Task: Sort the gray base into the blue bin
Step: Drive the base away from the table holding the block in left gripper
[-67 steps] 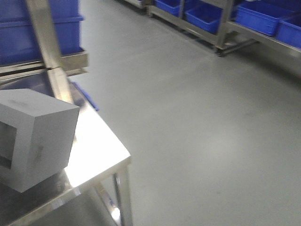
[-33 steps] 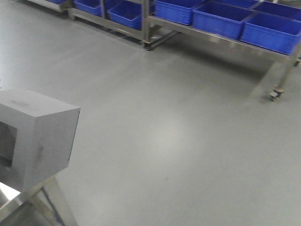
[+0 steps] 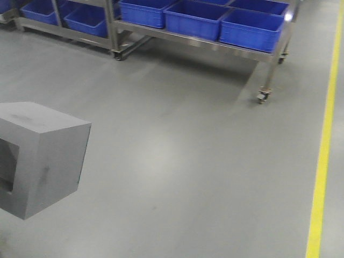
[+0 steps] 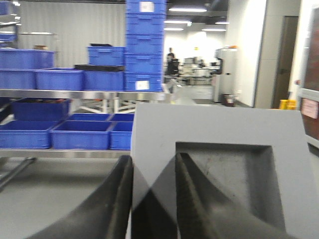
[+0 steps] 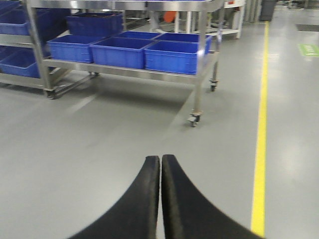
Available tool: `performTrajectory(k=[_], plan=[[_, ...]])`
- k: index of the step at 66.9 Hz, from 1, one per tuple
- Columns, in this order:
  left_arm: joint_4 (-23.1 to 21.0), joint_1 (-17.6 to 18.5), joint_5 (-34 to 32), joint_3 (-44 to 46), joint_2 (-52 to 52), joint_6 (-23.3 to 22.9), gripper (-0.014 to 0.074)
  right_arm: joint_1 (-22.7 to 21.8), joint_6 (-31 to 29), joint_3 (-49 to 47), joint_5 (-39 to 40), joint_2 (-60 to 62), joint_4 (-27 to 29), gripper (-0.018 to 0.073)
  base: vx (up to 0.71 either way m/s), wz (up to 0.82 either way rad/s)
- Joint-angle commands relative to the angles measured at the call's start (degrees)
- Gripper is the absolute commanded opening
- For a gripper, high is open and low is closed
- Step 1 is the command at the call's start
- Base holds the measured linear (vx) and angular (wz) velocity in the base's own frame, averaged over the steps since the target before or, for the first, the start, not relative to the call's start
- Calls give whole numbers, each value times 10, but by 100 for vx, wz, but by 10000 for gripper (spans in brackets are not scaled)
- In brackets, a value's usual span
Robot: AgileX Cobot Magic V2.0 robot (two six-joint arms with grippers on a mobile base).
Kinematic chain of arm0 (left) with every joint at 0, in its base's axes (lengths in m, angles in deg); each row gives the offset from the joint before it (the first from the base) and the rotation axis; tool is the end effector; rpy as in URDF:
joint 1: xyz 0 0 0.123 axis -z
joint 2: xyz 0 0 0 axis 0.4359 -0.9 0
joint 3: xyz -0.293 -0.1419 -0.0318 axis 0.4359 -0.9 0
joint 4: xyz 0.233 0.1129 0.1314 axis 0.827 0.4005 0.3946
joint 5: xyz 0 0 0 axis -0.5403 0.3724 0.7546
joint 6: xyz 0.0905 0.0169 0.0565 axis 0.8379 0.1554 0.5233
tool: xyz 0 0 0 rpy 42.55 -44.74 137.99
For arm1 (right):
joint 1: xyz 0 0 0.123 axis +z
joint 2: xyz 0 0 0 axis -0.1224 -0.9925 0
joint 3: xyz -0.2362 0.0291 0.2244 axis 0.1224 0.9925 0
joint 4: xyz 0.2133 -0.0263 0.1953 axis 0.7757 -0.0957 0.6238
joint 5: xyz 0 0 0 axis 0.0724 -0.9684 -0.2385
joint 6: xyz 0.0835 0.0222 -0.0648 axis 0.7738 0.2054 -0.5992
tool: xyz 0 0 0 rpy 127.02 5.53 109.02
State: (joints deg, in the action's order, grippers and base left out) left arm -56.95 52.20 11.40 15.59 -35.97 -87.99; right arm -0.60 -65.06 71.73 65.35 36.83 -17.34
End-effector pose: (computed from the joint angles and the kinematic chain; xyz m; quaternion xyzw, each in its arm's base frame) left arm 0.1018 -0.0501 0.3353 0.1138 0.6502 -0.2108 0.7210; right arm 0.0691 -0.0091 0.1801 0.0575 0.7583 -0.0363 0.6483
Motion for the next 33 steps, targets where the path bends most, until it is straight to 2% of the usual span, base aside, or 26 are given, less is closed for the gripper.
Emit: performTrajectory(k=[1, 33], plan=[[-3, 2, -62, 19, -1, -4, 2, -4, -7, 1, 43, -10, -4, -5, 9, -40], [-3, 2, -62, 19, -1, -4, 2, -4, -7, 1, 43, -10, -4, -5, 10, -45]])
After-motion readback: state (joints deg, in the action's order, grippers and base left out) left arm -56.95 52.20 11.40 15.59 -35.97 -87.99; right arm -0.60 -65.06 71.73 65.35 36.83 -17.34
